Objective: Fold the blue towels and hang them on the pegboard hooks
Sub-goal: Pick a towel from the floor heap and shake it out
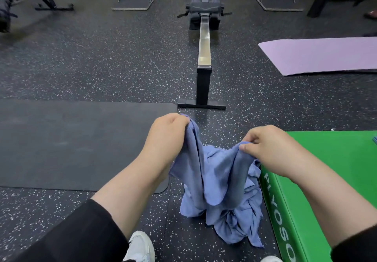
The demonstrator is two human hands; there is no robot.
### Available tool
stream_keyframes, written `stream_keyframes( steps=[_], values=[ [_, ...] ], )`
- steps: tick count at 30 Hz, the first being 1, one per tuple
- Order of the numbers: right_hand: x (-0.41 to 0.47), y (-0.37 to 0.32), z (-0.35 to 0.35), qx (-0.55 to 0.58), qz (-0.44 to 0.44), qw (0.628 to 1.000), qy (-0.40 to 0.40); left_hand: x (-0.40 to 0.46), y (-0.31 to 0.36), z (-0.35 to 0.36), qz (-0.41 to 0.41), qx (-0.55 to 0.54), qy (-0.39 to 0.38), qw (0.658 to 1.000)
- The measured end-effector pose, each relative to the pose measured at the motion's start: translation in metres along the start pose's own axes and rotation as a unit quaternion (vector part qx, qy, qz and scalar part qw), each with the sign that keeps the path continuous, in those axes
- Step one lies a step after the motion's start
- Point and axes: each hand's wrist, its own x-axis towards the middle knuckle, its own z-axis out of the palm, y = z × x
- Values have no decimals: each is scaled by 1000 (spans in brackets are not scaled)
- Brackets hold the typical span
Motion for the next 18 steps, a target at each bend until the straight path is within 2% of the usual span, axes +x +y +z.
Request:
stream_keyframes(
  steps=[2, 5, 11, 14, 16, 17, 18],
  values=[
    [2, 2, -1, 73, -2, 997, 33, 3, 0, -2, -23, -37, 10, 999],
    [5, 4, -1, 150, 18, 987, 45, 8, -7, -3, -49, -22, 31, 998],
    [-4, -4, -4, 160, 31, 986, 33, 3, -13, 3, -10, 17, 35, 999],
    [-4, -6, -4, 168, 35, 984, 43, 3, -13, 5, -54, -85, 92, 991],
    [-3, -4, -2, 198, 43, 979, 35, 9, -15, 1, -130, -212, 162, 955],
    [-1, -2, 0, 206, 47, 977, 34, 13, -18, -2, -160, -240, 180, 941],
    [-1, 0, 1, 211, 51, 976, 31, 15, -21, -5, -178, -232, 174, 940]
  ],
)
